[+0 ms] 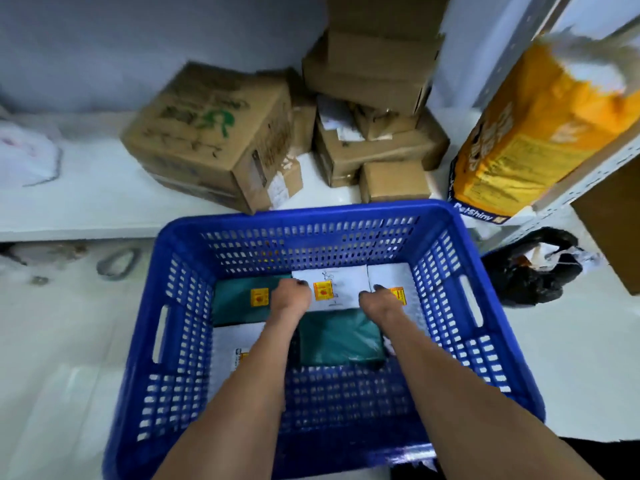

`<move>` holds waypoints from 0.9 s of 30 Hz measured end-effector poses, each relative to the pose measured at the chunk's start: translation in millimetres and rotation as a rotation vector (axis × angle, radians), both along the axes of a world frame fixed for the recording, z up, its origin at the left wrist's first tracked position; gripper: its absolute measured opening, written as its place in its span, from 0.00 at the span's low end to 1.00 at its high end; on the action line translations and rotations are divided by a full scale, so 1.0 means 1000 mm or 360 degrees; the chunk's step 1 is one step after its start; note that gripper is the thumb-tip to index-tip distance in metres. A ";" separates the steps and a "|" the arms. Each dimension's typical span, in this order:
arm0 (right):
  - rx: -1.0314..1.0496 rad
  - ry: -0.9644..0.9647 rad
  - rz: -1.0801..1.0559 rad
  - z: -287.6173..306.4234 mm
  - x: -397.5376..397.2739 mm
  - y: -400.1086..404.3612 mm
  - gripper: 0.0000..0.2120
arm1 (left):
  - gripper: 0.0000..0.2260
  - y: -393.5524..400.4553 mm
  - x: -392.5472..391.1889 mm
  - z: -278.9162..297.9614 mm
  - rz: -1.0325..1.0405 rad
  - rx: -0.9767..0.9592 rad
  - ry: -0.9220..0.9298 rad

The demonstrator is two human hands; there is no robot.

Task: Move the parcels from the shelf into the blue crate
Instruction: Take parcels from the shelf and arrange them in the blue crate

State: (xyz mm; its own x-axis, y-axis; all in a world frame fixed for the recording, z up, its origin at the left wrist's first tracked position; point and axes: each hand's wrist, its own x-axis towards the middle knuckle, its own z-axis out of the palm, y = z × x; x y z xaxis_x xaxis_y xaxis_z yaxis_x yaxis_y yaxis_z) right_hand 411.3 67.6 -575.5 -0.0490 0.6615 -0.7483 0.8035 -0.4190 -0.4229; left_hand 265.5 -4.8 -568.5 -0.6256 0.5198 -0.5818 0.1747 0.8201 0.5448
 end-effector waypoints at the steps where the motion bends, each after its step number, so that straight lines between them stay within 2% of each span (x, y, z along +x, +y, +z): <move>1: 0.0059 0.0072 0.0003 0.023 -0.005 -0.001 0.28 | 0.12 0.002 -0.001 0.026 -0.0007 0.0070 0.0029; 5: 0.0176 0.0341 -0.0021 0.108 -0.020 -0.012 0.06 | 0.12 0.004 0.000 0.114 -0.0009 0.0288 0.0104; 7: 0.0202 0.0460 -0.0070 0.158 -0.026 -0.019 0.09 | 0.12 0.002 -0.001 0.164 0.0016 0.0413 0.0142; 13: 0.0235 0.0839 -0.0187 0.280 -0.037 -0.032 0.07 | 0.11 0.001 0.006 0.288 0.0169 0.0745 0.0239; 16: 0.0270 0.1032 -0.0172 0.340 -0.041 -0.032 0.16 | 0.13 0.003 0.010 0.347 0.0168 0.0893 0.0265; 20: 0.0398 0.1268 -0.0218 0.412 -0.041 -0.027 0.18 | 0.14 0.014 0.015 0.415 0.0131 0.1062 0.0334; 22: 0.0504 0.1338 -0.0292 0.447 -0.041 -0.020 0.25 | 0.14 0.021 0.020 0.450 0.0157 0.1151 0.0357; 24: 0.0711 0.1315 -0.0391 0.481 -0.035 -0.014 0.22 | 0.14 0.027 0.027 0.481 0.0196 0.1262 0.0336; 27: 0.1100 0.1183 -0.0646 0.525 -0.016 0.007 0.24 | 0.13 0.039 0.038 0.522 0.0216 0.1377 0.0285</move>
State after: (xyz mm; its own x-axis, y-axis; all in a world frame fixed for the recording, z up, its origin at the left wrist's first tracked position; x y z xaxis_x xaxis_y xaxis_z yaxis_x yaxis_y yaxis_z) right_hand 395.1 74.7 -50.5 -0.0180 0.9964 -0.0830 0.1056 -0.0806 -0.9911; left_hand 303.1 33.9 -46.6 -0.7576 0.6462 0.0921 0.2480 0.1543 0.9564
